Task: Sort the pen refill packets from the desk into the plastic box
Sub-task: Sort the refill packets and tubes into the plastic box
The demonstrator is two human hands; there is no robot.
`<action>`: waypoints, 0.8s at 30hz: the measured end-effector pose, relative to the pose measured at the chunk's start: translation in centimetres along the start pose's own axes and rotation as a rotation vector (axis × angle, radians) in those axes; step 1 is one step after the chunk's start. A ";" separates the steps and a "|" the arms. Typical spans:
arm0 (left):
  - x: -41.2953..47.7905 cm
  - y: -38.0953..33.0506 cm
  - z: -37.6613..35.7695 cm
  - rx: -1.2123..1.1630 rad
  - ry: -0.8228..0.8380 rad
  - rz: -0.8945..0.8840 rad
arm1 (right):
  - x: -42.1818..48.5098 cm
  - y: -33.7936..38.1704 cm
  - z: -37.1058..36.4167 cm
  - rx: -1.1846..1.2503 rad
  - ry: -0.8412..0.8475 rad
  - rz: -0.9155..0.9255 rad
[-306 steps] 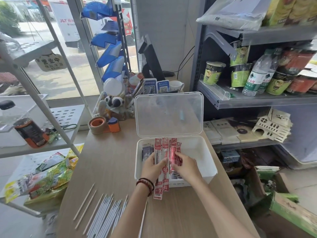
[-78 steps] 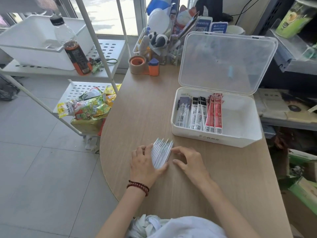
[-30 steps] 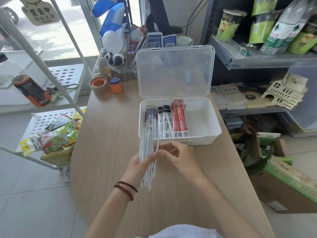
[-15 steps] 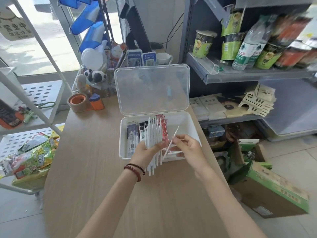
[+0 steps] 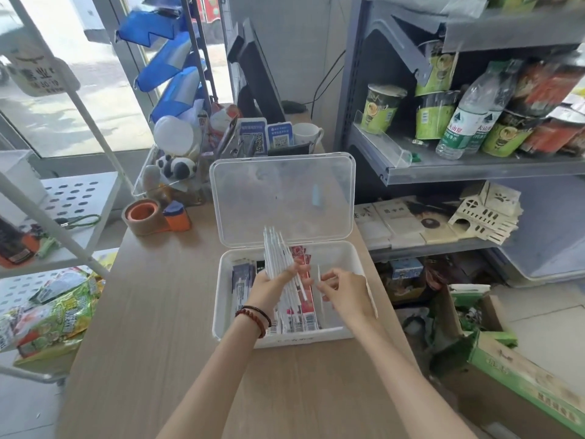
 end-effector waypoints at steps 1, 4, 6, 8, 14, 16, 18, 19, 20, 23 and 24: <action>0.4 0.1 0.2 -0.014 0.014 -0.002 | 0.2 -0.1 -0.4 -0.031 0.002 -0.008; 1.3 0.3 0.3 -0.042 0.021 -0.004 | 0.4 -0.6 -1.0 -0.131 -0.021 -0.027; 1.6 0.4 0.1 -0.025 0.027 -0.023 | 0.3 -0.7 -1.0 -0.189 -0.038 -0.037; 1.8 0.9 -0.2 0.034 0.025 -0.044 | 0.2 -0.8 -1.1 -0.227 -0.034 -0.056; 1.8 1.9 -0.1 0.115 -0.090 -0.132 | 0.2 -1.5 -1.4 -0.249 0.013 -0.112; 1.7 1.9 0.0 0.118 -0.106 -0.157 | 0.1 -1.5 -1.3 -0.228 0.018 -0.123; 1.6 1.8 0.1 0.139 -0.123 -0.177 | 0.0 -1.3 -1.2 -0.188 0.001 -0.109; 1.4 1.6 0.1 0.148 -0.127 -0.201 | 0.0 -1.1 -0.9 -0.131 -0.011 -0.085; 1.4 1.6 0.1 0.157 -0.135 -0.223 | -0.1 -0.8 -0.6 -0.041 -0.015 -0.052; 1.4 1.6 0.3 0.164 -0.161 -0.246 | -0.6 0.5 0.5 0.254 0.039 0.052; 1.4 1.6 0.4 0.158 -0.168 -0.249 | -0.9 0.8 0.7 0.310 0.064 0.078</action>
Point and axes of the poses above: each hand's wrist, its own x-axis towards the middle knuckle, its own z-axis out of the back of the hand, y = z × x, the point moved 2 cm from there along x, towards the middle knuckle, and after that the axes turned 4 degrees about -x, right-handed, at the moved point
